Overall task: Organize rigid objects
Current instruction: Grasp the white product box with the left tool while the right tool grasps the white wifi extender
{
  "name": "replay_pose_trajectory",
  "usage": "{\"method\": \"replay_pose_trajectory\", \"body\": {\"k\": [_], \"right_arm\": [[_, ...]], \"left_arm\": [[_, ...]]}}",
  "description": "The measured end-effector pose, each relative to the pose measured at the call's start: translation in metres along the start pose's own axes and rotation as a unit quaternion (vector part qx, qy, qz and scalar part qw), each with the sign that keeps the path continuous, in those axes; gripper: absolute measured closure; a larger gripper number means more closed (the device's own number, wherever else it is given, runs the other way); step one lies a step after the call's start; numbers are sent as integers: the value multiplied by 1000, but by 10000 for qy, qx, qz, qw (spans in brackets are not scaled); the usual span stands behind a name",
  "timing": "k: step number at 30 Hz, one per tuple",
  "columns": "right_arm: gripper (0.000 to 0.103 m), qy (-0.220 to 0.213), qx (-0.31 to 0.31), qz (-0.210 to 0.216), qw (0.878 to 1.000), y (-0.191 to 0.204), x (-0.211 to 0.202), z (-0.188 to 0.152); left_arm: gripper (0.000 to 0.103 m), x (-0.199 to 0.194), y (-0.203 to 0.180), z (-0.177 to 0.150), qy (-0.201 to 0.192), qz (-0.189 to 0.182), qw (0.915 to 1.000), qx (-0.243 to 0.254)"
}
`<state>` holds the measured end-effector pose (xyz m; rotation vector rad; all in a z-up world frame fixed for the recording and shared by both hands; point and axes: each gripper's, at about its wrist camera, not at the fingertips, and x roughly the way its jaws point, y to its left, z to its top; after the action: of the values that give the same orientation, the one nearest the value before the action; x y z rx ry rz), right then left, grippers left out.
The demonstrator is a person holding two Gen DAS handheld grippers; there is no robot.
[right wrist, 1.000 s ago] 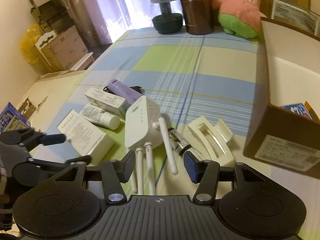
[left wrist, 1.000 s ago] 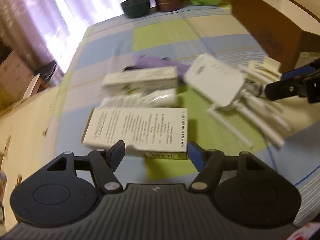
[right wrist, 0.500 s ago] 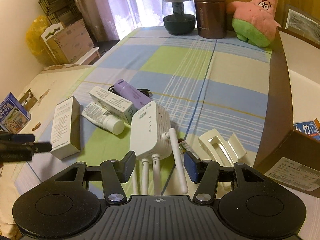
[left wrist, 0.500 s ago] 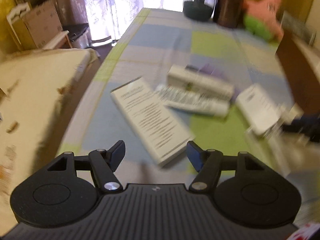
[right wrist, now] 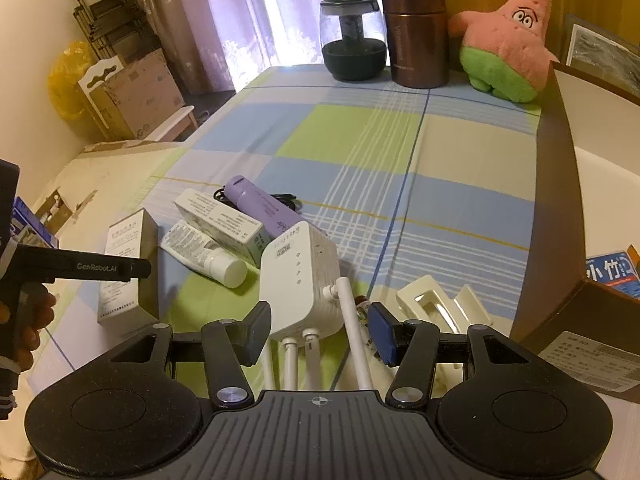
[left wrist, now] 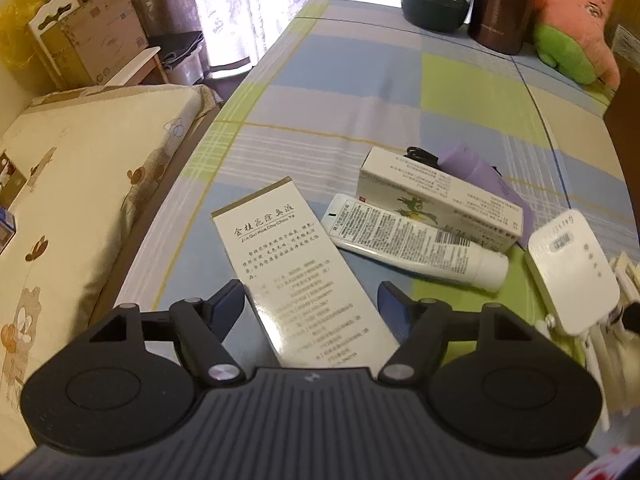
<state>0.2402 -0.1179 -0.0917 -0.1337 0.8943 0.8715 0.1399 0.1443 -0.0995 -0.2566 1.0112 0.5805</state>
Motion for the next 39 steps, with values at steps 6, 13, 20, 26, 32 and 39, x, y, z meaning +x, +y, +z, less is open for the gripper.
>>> {"method": "replay_pose_trajectory", "body": {"k": [6, 13, 20, 26, 32, 39], "right_arm": [[52, -16, -240, 19, 9997, 11, 8, 1], [37, -3, -940, -231, 9953, 33, 31, 7], [37, 80, -1836, -676, 9806, 55, 61, 3], [44, 112, -2409, -894, 9664, 63, 80, -7], [48, 106, -2226, -462, 9738, 60, 69, -11], [48, 505, -1370, 297, 9888, 52, 51, -17]], "left_arm": [[39, -8, 6, -16, -3, -127, 9991, 410], [41, -7, 11, -24, 146, -181, 9989, 398], [40, 3, 7, -13, 65, -96, 9987, 502], [40, 9, 5, -11, 56, -45, 9984, 561], [43, -1, 6, -21, 133, -199, 9979, 598], [47, -18, -4, -48, 445, -484, 9958, 636]]}}
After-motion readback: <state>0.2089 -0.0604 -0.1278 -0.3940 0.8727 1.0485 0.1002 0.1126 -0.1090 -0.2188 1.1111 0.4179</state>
